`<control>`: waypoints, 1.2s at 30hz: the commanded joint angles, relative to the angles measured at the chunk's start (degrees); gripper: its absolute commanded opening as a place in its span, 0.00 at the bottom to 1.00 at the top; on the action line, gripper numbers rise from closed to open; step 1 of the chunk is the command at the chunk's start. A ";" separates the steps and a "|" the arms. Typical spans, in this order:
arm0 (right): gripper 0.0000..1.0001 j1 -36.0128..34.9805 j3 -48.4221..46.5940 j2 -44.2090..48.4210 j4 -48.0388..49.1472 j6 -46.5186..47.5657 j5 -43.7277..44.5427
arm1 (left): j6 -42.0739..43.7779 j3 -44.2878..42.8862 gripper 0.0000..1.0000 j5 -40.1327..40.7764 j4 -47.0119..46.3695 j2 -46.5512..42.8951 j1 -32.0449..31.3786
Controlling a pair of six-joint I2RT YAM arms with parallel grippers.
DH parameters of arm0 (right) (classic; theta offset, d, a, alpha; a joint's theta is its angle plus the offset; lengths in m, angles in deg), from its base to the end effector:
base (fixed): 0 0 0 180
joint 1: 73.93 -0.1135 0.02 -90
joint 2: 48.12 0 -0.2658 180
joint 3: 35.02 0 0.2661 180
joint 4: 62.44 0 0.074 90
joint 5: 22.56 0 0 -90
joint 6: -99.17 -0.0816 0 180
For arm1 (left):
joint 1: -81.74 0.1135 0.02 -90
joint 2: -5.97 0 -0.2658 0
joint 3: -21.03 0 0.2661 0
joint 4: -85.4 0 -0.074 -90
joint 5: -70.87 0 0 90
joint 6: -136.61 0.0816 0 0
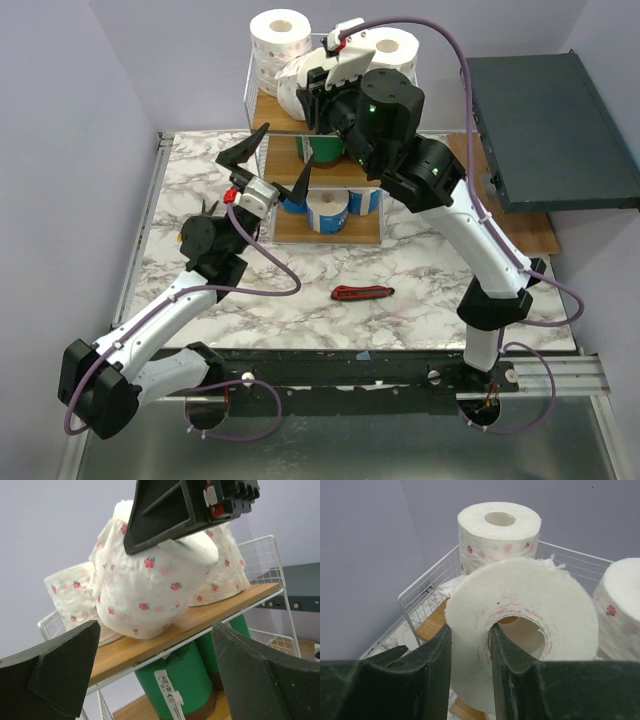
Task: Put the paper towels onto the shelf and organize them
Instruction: Place the paper towel on the shelf.
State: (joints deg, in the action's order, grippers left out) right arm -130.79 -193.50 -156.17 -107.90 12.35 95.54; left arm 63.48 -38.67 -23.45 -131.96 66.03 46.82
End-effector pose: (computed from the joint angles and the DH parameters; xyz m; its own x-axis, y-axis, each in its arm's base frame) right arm 0.2603 0.3284 0.5840 0.0740 0.0239 -0.9970 -0.4787 0.8778 -0.0145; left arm 0.2240 -0.1639 0.4357 0.6522 -0.1024 -0.7511 0.4502 0.8495 0.2751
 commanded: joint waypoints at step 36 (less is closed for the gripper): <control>0.37 0.42 -0.90 3.25 -4.21 -6.40 -8.01 | 18.03 -14.17 0.96 9.68 -9.17 14.29 -7.08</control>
State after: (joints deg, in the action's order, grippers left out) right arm -129.94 -193.94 -154.40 -111.61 6.55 89.83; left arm 80.35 -49.84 -18.09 -140.66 79.16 39.87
